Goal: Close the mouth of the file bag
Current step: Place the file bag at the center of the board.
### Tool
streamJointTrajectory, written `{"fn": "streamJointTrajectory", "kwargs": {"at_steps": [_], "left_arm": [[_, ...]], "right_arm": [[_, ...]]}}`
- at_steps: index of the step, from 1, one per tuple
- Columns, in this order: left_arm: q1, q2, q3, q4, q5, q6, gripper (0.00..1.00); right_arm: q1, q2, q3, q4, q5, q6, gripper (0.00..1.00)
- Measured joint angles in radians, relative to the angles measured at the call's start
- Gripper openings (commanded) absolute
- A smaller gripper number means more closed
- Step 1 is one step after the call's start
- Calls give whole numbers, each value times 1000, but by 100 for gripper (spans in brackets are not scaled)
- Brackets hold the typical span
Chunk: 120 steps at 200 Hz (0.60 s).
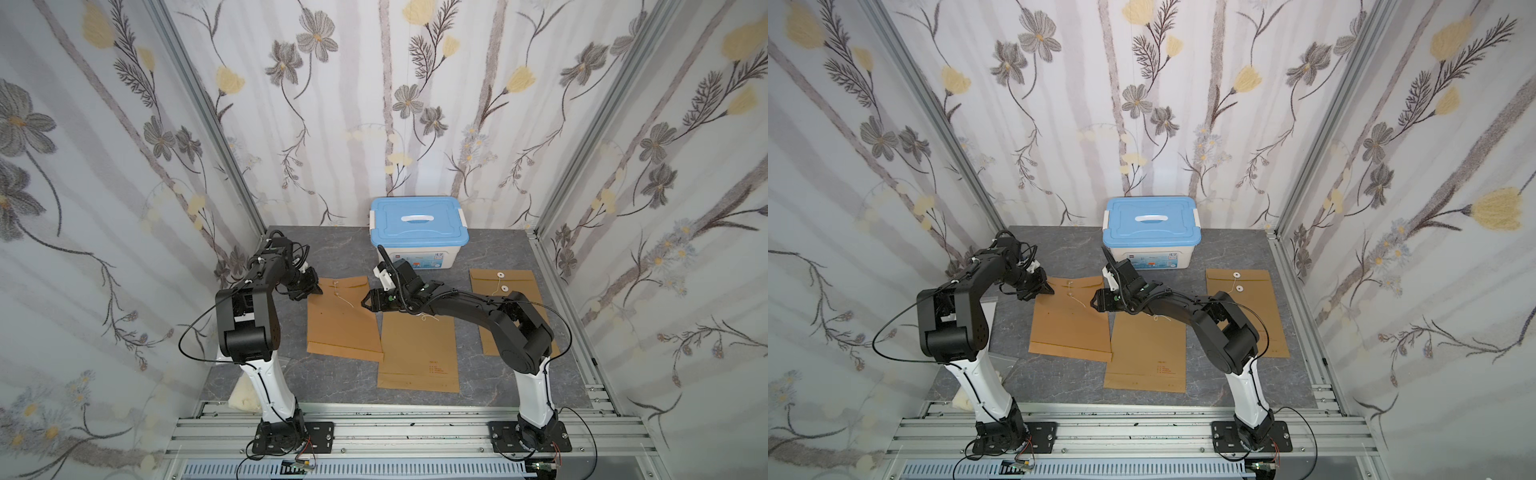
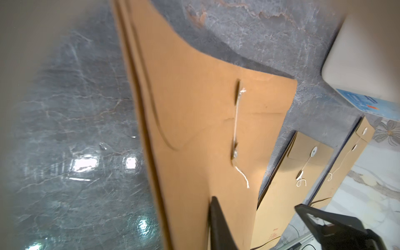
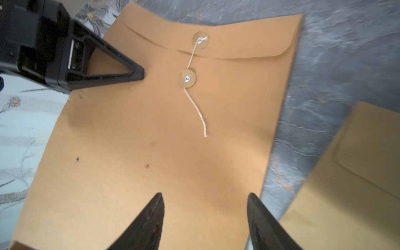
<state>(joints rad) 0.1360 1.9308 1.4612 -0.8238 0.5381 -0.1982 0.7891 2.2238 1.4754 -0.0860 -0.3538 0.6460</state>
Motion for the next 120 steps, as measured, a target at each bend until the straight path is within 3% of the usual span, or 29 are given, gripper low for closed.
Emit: {"fn": "streamJointTrajectory", "kwargs": {"at_steps": [50,68,100,120], "left_arm": [[27,9,-28,42,71,8,46],[32,24,-27,44,77,7,48],[49,29,-25,49,87,4,61],[63,42,-21,50,83,-12,62]], "right_arm": [[-7,81,55,-126,43,27,62],[5,82,63,-148,43,30,62],[16,98,78,-145,34,38,62],[8,122,74,-137,8,64,62]]}}
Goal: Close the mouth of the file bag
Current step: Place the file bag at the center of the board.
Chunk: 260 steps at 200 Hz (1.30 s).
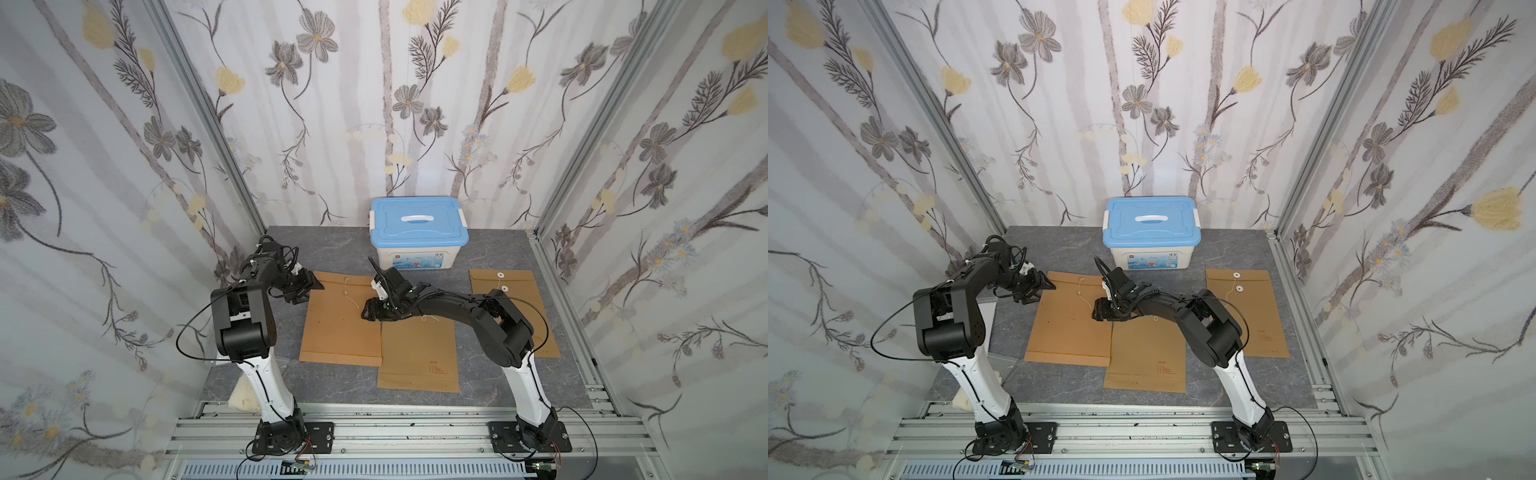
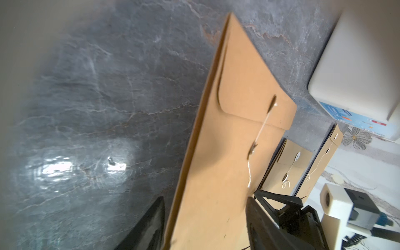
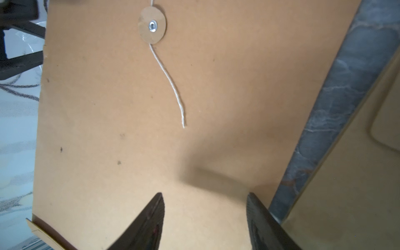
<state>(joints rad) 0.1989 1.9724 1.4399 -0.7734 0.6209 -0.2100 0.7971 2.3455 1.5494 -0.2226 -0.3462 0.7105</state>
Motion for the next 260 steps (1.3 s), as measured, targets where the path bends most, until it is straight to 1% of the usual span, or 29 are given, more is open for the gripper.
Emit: {"fn": "streamJointTrajectory", "kwargs": {"at_steps": [58,80,99,108,120,129,137,148,164,185,205,235,260], "left_arm": [[18,3,-6,2,-44,-51,65],[18,-20,-19,3,-59,-68,65],[18,-58,-20,1,-94,-82,69],[18,-85,-23,1,-108,-90,73],[13,-129,-33,4,-126,-109,82],[6,-161,-40,5,-137,-115,92],[-2,-186,-44,6,-145,-134,97],[-16,-221,-49,10,-154,-147,100],[-39,-271,-60,25,-169,-186,100],[-87,-353,-87,60,-184,-246,100],[-163,-437,-130,128,-201,-315,100],[-326,-537,-215,255,-229,-428,100],[-467,-589,-268,359,-290,-498,100]], "right_arm": [[14,13,10,24,-33,32,62],[18,23,24,27,-44,45,62],[21,26,35,29,-44,51,62],[23,25,37,33,-45,51,62],[24,14,37,33,-47,50,62],[24,-4,37,30,-47,44,62],[25,-27,37,30,-48,34,62],[26,-65,36,31,-48,24,62],[26,-132,16,43,-46,2,63],[27,-229,-42,46,-22,-29,63],[26,-342,-129,46,25,-63,65],[9,-543,-297,53,121,-106,67],[-37,-719,-450,48,201,-117,68]]}}
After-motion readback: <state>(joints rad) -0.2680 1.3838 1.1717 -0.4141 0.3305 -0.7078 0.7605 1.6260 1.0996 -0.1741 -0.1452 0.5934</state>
